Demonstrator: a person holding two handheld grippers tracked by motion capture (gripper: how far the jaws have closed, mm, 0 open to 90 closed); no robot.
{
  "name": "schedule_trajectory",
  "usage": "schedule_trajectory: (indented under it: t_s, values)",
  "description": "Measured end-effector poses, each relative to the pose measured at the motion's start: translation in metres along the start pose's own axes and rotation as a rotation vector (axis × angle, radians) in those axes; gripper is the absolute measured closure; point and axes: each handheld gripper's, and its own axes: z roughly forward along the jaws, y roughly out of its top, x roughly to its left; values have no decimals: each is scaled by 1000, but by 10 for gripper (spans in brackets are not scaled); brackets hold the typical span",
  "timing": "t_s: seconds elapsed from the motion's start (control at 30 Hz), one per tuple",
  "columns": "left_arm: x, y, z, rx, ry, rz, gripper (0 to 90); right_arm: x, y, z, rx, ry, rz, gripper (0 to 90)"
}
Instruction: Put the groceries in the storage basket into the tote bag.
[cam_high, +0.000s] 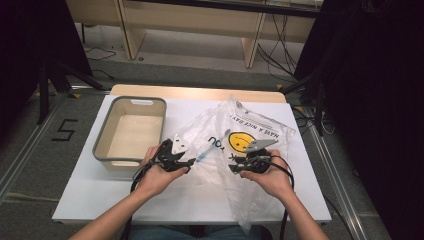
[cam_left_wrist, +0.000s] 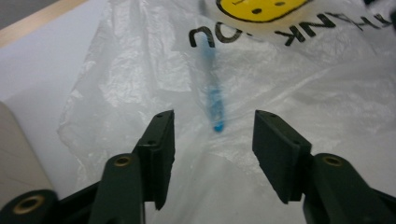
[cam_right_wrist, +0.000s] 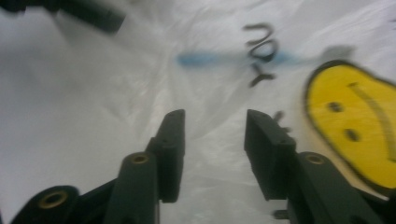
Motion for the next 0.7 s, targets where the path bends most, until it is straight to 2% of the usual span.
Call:
schedule_trajectory:
  t_s: [0.1,0.2,0.4,0.53,0.63,0.7]
  values:
    - [-1,-3,0,10,8,16,434,-8,-2,-16,-78,-64,42,532]
    - [-3,-6,-2,10,1,13,404,-17,-8,-29,-108,-119,87,520]
    - [-4,-11,-10,2,-11,-13,376,-31,-27,-41,-96,-182,156,521]
    - [-5,-17,-14,9,-18,-11,369,-36,-37,-50,-94,-223,193,507]
    - [-6,-19,-14,10,-14,-7,371,-39,-43,-60,-87,-283,228,497]
    - [-7,-20,-15,10,-13,-7,374,-41,-48,-67,-83,-334,273,484]
